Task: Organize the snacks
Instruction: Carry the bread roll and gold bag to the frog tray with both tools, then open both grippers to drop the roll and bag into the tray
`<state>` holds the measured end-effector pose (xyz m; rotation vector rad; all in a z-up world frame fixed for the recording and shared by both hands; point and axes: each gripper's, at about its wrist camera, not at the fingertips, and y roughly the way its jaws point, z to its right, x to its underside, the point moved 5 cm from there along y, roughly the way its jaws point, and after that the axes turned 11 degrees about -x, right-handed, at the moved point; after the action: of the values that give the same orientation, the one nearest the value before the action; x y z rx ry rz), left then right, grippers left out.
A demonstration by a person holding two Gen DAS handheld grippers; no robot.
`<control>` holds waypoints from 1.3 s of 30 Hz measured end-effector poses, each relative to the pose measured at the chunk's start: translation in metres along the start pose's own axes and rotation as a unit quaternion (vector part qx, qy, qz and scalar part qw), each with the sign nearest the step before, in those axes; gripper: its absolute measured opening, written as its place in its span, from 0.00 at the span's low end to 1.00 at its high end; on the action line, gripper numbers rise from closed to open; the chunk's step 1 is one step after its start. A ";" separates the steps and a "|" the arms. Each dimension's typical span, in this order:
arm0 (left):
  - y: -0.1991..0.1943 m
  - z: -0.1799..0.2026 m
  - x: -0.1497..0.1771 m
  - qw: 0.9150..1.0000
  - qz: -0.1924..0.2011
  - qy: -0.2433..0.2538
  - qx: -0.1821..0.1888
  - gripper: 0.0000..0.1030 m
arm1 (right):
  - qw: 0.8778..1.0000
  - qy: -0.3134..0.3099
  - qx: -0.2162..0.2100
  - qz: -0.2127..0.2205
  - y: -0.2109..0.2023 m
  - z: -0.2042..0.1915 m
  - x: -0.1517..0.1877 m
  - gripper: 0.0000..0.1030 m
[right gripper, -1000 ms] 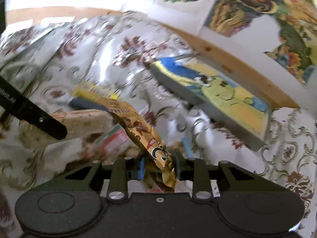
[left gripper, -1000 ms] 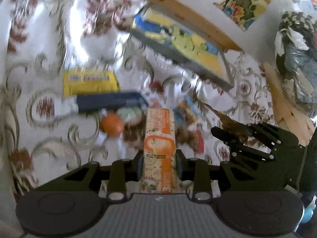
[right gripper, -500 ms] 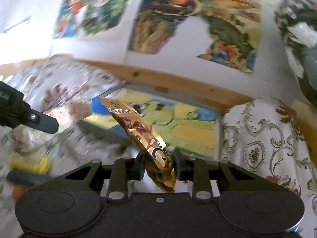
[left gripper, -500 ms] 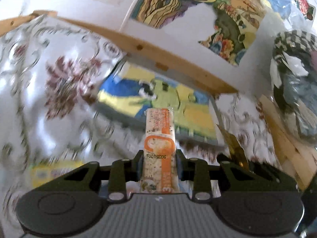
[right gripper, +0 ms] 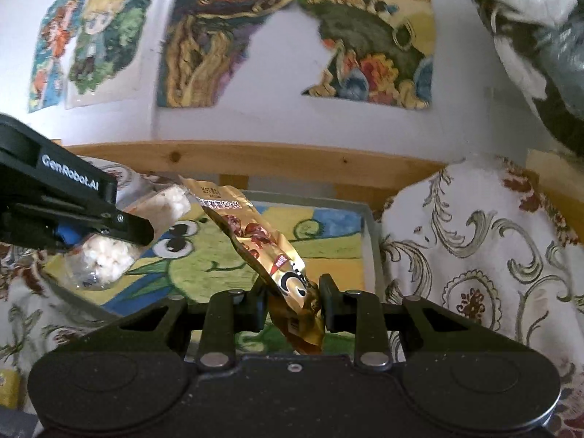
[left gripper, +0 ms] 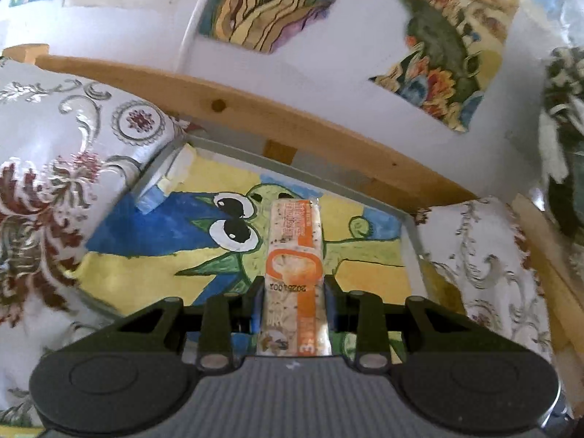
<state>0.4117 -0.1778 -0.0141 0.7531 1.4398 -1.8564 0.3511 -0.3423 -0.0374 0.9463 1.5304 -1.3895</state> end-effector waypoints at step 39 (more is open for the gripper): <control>0.005 -0.011 -0.003 0.995 0.027 0.007 -0.092 0.98 | 0.995 0.091 -0.036 -0.001 0.009 0.024 -0.008 0.96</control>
<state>0.4184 -0.1670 -0.0170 0.7076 1.5588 -1.6552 0.3647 -0.3655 -0.0338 1.0501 1.7048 -1.2680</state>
